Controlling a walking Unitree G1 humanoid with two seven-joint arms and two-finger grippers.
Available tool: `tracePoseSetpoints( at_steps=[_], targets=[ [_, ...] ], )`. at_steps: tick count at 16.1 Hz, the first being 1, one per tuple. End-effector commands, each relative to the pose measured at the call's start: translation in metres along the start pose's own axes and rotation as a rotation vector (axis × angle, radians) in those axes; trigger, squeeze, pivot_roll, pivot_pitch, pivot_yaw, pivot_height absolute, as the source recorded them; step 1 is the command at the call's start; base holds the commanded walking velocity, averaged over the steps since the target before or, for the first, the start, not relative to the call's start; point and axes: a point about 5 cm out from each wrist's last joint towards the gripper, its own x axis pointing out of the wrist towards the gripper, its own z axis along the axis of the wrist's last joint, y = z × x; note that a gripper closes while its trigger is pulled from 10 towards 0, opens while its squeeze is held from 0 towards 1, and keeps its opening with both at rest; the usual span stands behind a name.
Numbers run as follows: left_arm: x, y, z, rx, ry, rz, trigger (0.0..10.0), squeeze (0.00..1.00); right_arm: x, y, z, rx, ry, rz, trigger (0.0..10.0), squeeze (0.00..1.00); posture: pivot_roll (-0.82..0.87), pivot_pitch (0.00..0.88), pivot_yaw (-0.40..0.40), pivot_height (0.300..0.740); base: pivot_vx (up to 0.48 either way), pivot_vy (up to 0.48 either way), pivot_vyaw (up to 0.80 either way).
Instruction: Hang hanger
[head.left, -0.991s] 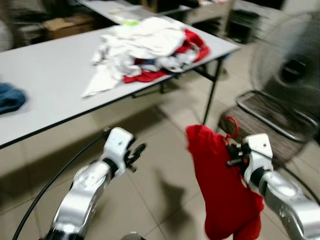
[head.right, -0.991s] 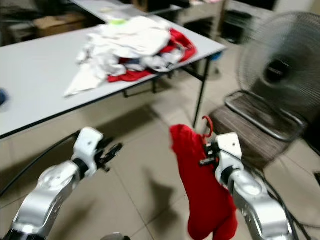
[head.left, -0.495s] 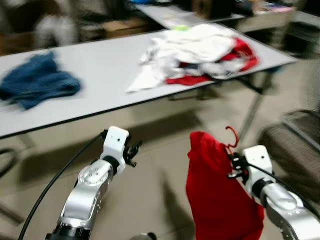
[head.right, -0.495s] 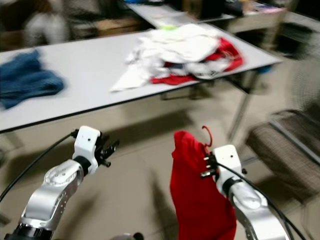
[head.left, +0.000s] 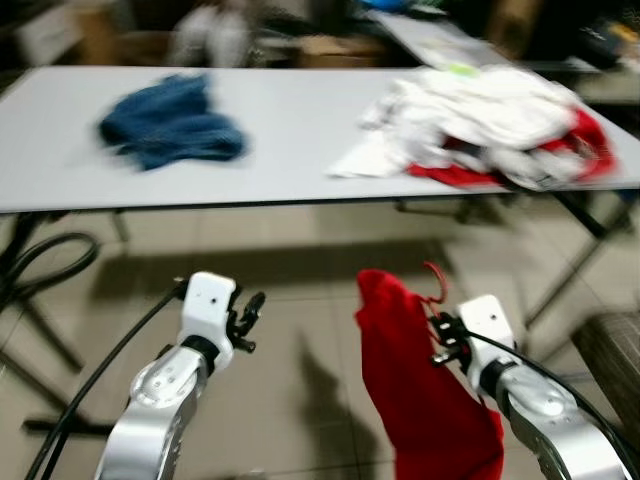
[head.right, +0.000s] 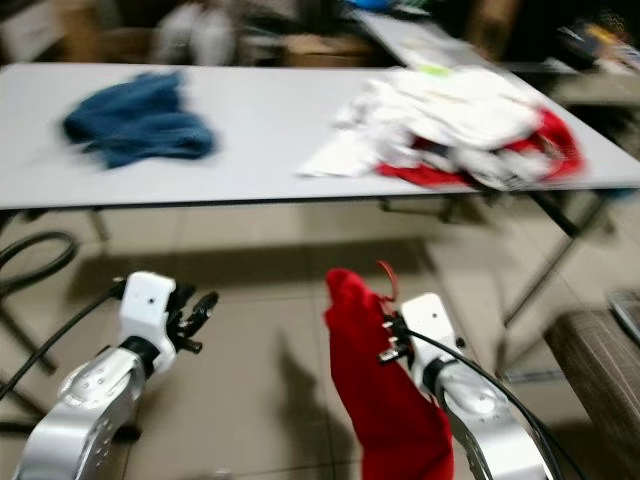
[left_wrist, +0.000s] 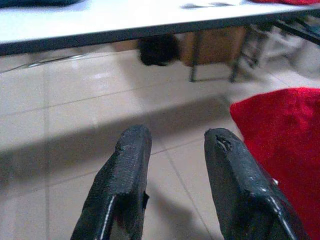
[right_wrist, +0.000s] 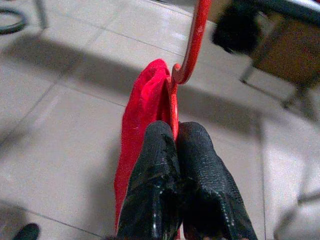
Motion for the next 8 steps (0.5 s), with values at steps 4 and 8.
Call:
tracePoseSetpoints(
  at_steps=[4,8],
  targets=[
    [-0.017,0.016,-0.008,-0.087,0.06,0.109,10.0,0.0,0.004,0.003,0.002,0.006,-0.001,0.057,10.0,0.0,0.13,0.0,-0.121,0.74,0.0,0.0,0.8],
    [0.0,0.006,0.001,-0.067,0.004,0.091,10.0,0.0,0.009,-0.01,0.014,0.05,-0.031,0.004,10.0,0.0,0.05,0.0,-0.103,0.74,0.0,0.0,0.8]
  ],
)
